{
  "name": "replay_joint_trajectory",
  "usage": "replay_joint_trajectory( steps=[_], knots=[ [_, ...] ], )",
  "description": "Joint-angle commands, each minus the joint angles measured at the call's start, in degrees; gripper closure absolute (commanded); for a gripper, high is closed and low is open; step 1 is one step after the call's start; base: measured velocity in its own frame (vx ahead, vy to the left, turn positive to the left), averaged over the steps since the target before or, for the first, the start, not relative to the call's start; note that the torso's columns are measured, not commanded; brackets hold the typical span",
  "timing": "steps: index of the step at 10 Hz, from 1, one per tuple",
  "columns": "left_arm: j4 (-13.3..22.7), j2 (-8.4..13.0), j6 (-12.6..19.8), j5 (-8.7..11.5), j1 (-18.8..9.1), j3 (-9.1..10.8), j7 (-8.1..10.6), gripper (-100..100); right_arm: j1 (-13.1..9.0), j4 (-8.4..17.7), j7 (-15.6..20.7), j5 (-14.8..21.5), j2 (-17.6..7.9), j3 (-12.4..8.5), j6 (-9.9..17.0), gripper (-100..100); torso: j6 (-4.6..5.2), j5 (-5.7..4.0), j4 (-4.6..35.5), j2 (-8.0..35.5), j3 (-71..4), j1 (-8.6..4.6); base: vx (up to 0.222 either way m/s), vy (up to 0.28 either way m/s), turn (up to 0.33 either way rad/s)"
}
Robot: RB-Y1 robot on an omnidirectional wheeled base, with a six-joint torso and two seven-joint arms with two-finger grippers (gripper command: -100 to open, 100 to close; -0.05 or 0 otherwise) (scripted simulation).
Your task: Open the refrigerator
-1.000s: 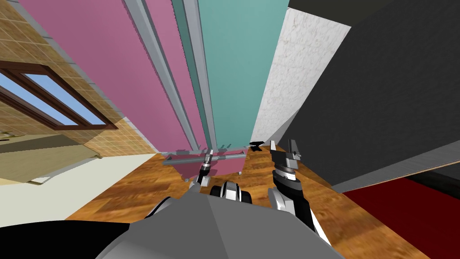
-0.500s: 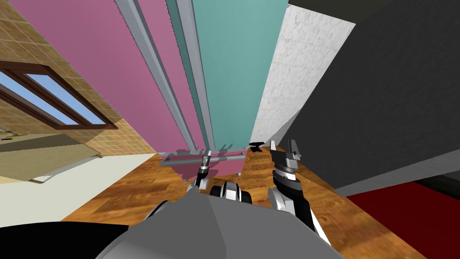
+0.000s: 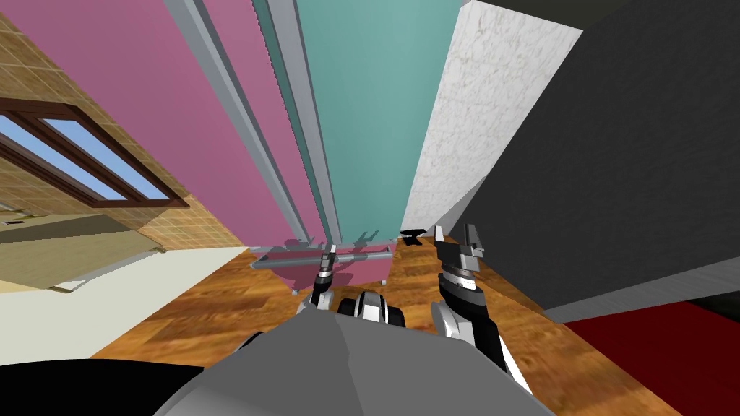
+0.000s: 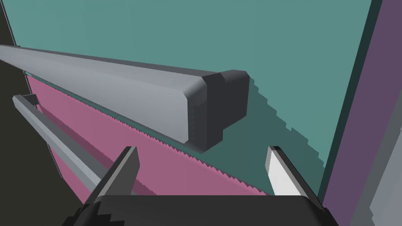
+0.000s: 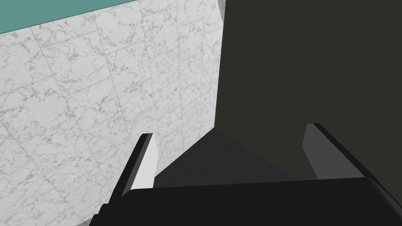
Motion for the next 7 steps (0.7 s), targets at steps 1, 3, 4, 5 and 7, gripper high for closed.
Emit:
replay_joint_trajectory(
  steps=[1,3,4,5,7],
  knots=[
    [-0.13,-1.17,-2.53,0.27,1.28,0.49,-0.71,-100,0.0,0.0,0.0,0.0,0.0,0.0,0.0,0,0.0,0.02,0.0,0.0,0.01,0.06,0.053,-0.042,0.019],
    [-0.12,-3.06,-4.1,0.43,2.04,0.77,-1.12,-100,0.0,0.0,0.0,0.0,0.0,0.0,0.0,0,0.0,0.03,0.01,0.05,0.03,0.11,0.038,-0.034,0.012],
    [-0.11,-4.08,-4.68,0.47,2.26,0.86,-1.24,-100,0.0,0.0,0.0,0.0,0.0,0.0,0.0,0,-0.01,0.02,0.01,0.05,0.04,0.06,0.026,-0.034,0.015],
    [-0.51,-3.44,-4.09,0.41,2.33,0.75,-1.15,-100,-0.01,0.0,0.0,0.0,0.0,0.0,0.0,0,0.0,0.01,0.02,0.05,0.03,0.04,0.01,-0.016,0.003],
    [-1.22,-3.25,-1.98,0.49,0.78,1.0,-1.26,-100,-0.01,0.0,0.0,0.0,0.0,-0.01,0.0,0,0.0,0.03,0.03,0.1,0.06,0.1,-0.026,-0.01,0.029]
  ],
)
